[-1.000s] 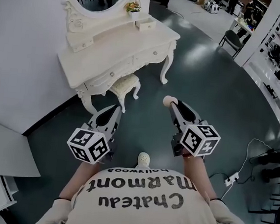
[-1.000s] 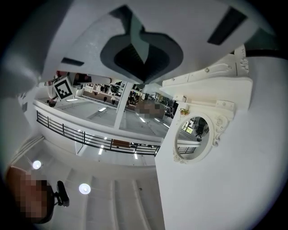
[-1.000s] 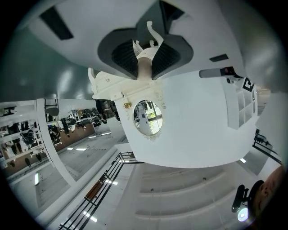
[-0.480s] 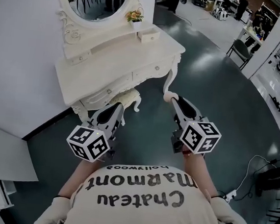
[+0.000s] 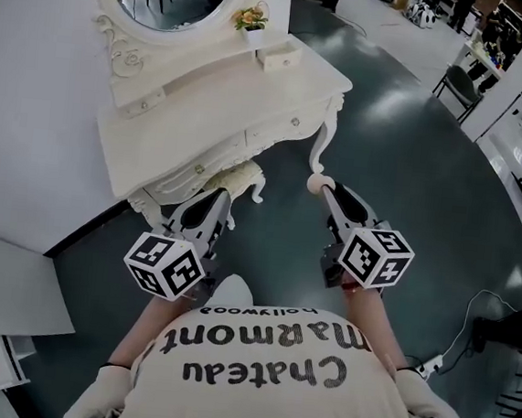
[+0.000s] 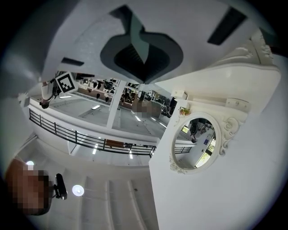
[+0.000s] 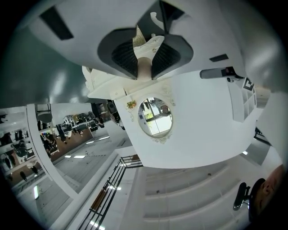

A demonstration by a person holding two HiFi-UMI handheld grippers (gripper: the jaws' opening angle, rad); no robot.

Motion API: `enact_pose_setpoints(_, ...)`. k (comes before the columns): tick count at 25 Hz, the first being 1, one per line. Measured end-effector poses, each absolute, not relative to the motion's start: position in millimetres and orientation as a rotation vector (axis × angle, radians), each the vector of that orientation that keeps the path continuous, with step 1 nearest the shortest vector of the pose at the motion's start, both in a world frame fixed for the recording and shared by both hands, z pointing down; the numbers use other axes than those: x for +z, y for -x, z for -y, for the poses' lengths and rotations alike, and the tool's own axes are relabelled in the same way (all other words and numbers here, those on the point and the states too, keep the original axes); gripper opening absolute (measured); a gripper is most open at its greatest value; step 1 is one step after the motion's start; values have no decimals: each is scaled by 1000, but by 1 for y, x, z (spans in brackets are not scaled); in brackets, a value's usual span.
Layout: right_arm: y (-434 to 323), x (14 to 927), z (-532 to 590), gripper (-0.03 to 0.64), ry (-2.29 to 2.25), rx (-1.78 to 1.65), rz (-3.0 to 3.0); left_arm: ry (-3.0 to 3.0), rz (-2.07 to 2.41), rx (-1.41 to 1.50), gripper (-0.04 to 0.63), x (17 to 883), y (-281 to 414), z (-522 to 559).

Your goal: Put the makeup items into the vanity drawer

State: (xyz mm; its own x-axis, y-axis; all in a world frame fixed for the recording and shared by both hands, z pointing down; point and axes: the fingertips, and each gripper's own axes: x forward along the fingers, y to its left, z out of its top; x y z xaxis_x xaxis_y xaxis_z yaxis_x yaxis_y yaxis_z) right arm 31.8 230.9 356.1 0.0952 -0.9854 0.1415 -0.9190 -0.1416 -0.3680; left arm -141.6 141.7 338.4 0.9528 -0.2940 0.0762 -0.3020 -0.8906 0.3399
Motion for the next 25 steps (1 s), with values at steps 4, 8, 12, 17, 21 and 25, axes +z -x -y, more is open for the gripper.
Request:
enact_pose_setpoints(4, -45, 363, -218, 115, 2185, -547, -1906, -2734, 416, 22, 8, 343, 126, -125)
enact_pose_setpoints(8, -66, 370, -191, 115, 2208, -559, -1878, -2731, 370, 31, 8, 352, 99, -96)
enact_pose_setpoints(12, -86, 376, -154, 115, 2225, -587, -1868, -2741, 320, 53, 8, 357, 69, -61)
enact_pose_setpoints(17, -108, 378, -98, 115, 2222, -612, -1873, -2721, 285, 56, 8, 355, 37, -8)
enact_pose_setpoints(21, -124, 370, -58, 115, 2220, -599, -1867, -2739, 295, 42, 8, 343, 22, 35)
enact_pose_setpoints(25, -135, 362, -21, 115, 2217, -579, -1862, -2760, 299, 27, 8, 334, 14, 72)
